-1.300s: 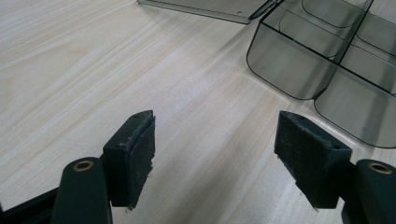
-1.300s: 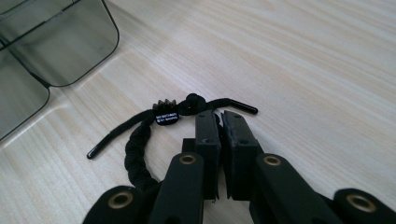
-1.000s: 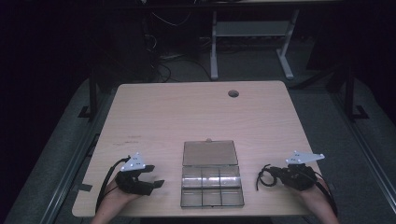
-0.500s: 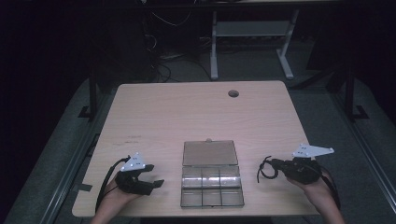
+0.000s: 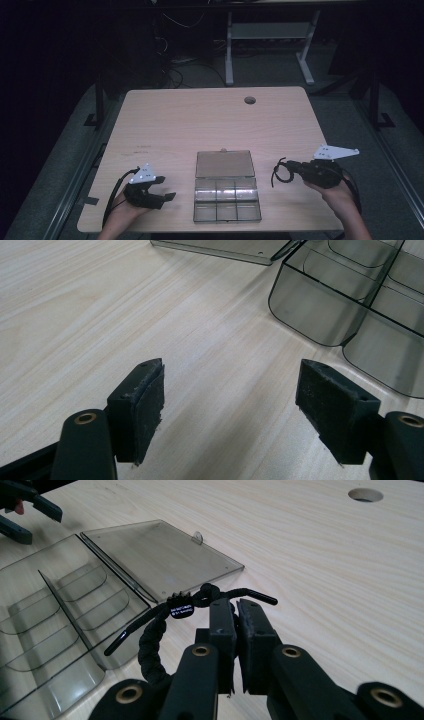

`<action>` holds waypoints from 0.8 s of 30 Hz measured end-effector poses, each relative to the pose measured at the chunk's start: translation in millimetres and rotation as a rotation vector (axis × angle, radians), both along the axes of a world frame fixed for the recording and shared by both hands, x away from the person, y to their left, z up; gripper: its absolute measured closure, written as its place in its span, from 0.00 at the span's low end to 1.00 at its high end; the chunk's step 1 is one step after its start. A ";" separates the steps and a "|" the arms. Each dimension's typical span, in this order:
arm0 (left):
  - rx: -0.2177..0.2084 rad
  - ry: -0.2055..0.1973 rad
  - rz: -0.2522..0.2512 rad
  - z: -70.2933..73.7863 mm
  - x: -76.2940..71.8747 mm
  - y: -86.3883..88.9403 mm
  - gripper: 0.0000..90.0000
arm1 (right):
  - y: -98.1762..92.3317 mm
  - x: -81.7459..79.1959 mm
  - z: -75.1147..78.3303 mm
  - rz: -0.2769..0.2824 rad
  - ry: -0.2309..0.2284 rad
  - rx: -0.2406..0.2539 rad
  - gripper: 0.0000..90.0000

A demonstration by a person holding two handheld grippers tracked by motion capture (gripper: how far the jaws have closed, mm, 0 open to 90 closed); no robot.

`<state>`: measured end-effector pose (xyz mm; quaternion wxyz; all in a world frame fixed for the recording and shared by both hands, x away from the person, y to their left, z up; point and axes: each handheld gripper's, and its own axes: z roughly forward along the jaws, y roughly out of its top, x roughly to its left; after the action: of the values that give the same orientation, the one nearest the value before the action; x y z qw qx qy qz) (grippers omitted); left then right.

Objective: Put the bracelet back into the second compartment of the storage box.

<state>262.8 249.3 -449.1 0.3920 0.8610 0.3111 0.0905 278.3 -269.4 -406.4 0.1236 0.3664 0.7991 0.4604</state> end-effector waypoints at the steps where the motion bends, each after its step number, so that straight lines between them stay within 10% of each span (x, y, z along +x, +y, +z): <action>1: 0.003 -0.002 -0.003 0.0 0.1 0.1 0.30 | 1.4 0.9 0.9 0.008 -0.004 0.001 0.95; 24: -0.001 -0.004 -0.004 0.0 -0.8 -0.4 0.30 | 44.4 13.3 17.5 0.112 -0.025 0.003 0.95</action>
<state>262.0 248.8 -449.1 0.3932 0.8613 0.3086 0.0911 291.6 -225.0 -388.9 0.1068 0.3154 0.8160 0.4725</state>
